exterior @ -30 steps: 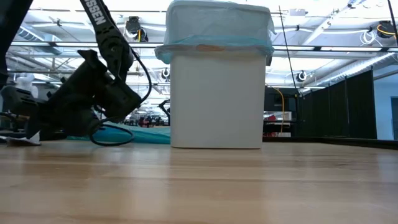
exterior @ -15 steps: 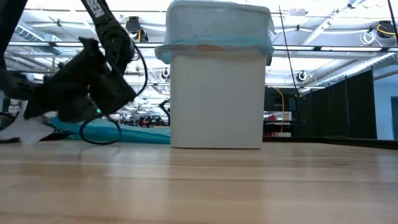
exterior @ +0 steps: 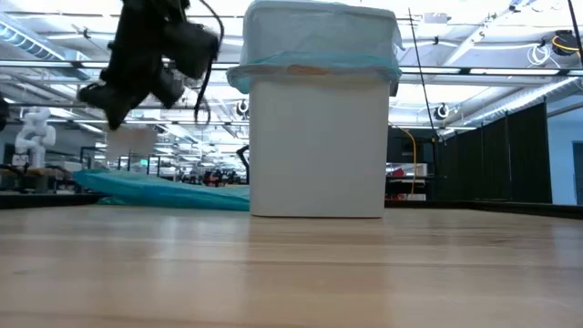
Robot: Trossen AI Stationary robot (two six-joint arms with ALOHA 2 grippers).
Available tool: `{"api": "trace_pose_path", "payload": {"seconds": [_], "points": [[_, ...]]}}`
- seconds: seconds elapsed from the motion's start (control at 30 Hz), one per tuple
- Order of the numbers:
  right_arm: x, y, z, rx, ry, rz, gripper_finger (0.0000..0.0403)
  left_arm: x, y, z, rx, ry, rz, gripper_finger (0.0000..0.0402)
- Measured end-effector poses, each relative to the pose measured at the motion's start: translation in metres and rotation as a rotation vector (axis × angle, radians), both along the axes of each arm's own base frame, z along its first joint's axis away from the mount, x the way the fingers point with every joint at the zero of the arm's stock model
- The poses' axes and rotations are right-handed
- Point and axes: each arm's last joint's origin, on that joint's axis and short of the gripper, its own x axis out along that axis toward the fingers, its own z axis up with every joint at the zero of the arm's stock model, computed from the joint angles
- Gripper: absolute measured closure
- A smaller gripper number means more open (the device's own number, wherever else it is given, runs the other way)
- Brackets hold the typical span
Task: Place trash/remove bag and relplace
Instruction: Put the white paper into the trash bin
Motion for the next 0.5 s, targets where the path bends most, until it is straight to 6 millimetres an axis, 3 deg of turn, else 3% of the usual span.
{"api": "trace_pose_path", "payload": {"seconds": [0.23,0.5], "points": [[0.000,0.000,0.000,-0.002,-0.004,-0.002,0.0403,-0.015,0.000,0.054,0.254,-0.440,0.115,0.0401],[0.001,0.000,0.002,-0.003,-0.024,-0.006,0.0403,-0.034,-0.001,0.103,0.544,-0.971,0.178,0.0401]]}}
